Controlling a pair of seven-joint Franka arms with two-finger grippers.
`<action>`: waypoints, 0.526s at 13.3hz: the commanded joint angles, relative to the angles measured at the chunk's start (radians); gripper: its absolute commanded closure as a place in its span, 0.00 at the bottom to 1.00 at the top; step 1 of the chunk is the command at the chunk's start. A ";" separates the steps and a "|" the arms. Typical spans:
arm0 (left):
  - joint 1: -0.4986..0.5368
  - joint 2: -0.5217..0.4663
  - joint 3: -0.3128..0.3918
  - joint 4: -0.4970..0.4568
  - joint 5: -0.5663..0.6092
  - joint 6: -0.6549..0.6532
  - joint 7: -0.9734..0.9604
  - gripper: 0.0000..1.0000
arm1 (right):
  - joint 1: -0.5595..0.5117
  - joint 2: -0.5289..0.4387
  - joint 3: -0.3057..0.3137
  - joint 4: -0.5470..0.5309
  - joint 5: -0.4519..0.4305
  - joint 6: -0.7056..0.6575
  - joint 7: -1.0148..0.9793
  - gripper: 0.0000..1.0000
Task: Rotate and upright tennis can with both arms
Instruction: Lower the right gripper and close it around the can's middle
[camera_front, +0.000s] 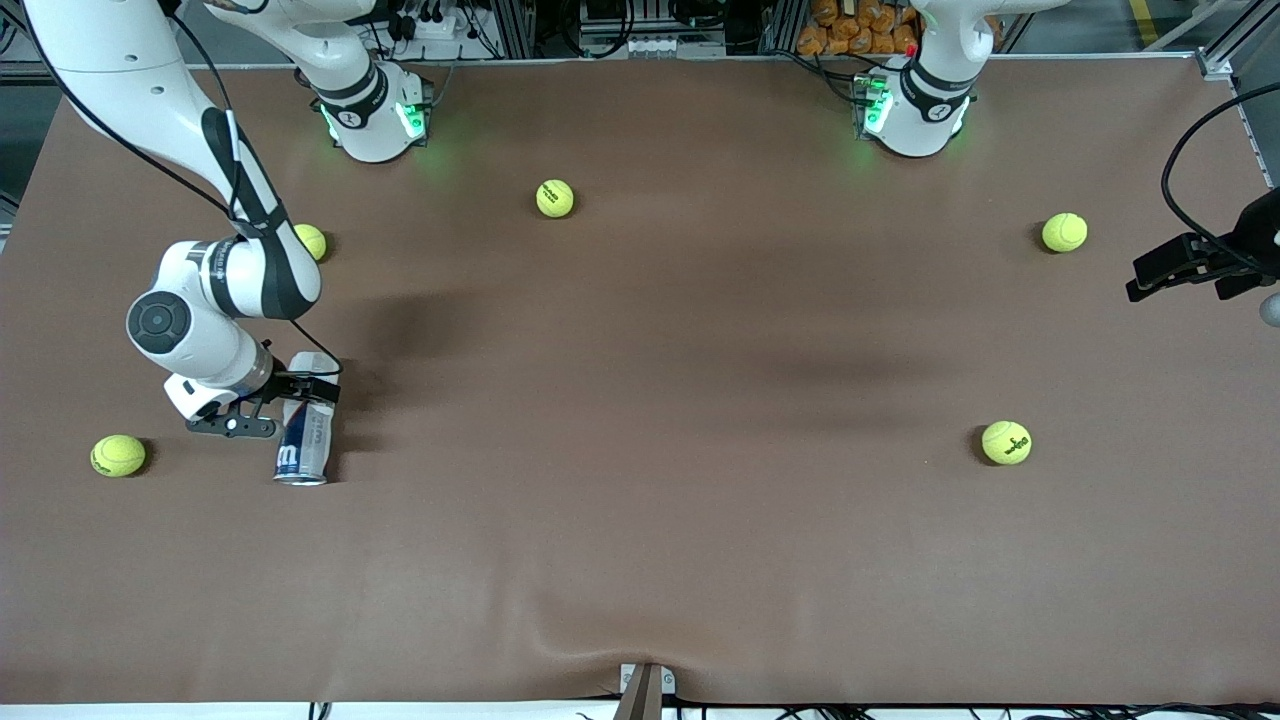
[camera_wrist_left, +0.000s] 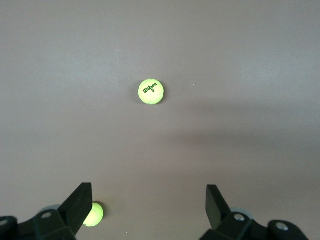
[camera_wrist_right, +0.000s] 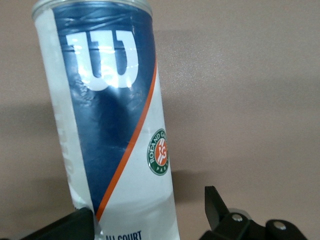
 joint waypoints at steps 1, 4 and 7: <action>0.011 0.004 -0.006 0.012 -0.018 -0.015 0.010 0.00 | -0.005 0.012 0.010 0.013 0.027 0.005 0.018 0.00; 0.010 0.010 -0.006 0.012 -0.018 -0.015 0.011 0.00 | -0.008 0.014 0.020 0.016 0.038 0.006 0.018 0.00; 0.011 0.010 -0.006 0.012 -0.020 -0.015 0.011 0.00 | -0.008 0.014 0.020 0.017 0.038 0.006 0.018 0.00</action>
